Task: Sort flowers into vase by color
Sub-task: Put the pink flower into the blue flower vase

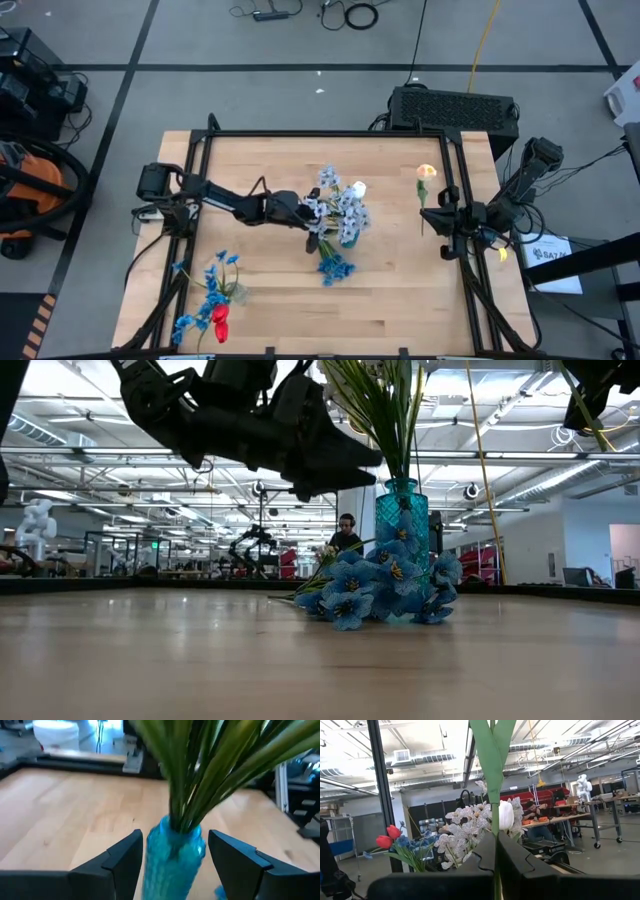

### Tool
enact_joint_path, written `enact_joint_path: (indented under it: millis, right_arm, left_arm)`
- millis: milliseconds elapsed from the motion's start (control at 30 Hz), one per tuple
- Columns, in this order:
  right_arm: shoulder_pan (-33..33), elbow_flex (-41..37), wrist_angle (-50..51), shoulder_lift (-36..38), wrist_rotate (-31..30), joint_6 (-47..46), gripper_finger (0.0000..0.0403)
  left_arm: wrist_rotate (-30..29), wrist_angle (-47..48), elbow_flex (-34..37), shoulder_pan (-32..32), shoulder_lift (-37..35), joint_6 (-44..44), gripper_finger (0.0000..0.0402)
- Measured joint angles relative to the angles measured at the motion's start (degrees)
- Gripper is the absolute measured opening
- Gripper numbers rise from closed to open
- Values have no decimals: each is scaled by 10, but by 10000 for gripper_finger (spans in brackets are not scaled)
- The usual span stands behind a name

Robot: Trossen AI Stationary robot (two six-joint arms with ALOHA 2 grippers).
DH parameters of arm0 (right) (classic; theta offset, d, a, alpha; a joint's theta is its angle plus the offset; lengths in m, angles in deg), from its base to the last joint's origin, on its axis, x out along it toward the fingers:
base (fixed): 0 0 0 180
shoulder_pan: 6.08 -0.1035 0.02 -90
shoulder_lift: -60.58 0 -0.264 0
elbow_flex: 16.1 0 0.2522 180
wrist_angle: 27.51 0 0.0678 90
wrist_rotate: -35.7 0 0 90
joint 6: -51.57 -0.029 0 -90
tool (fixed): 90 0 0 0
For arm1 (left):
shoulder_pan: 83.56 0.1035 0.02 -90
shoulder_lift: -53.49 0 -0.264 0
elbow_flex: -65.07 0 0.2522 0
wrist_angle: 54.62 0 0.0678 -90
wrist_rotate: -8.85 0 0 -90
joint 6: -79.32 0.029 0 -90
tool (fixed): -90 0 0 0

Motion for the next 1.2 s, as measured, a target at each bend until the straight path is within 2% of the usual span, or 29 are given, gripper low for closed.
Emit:
enact_joint_path:
  millis: [567, 933, 1200]
  right_arm:
    - [0, 0, 0, 0, -1, 2, 0]
    - [0, 0, 1, 0, -1, -20, 0]
    - [0, 0, 1, 0, -4, -30, 0]
  left_arm:
    - [-7, -6, -17, 0, 5, 0, 230]
    - [-8, 112, -17, 11, 4, 2, 230]
    - [-7, 215, -16, 36, -56, 58, 230]
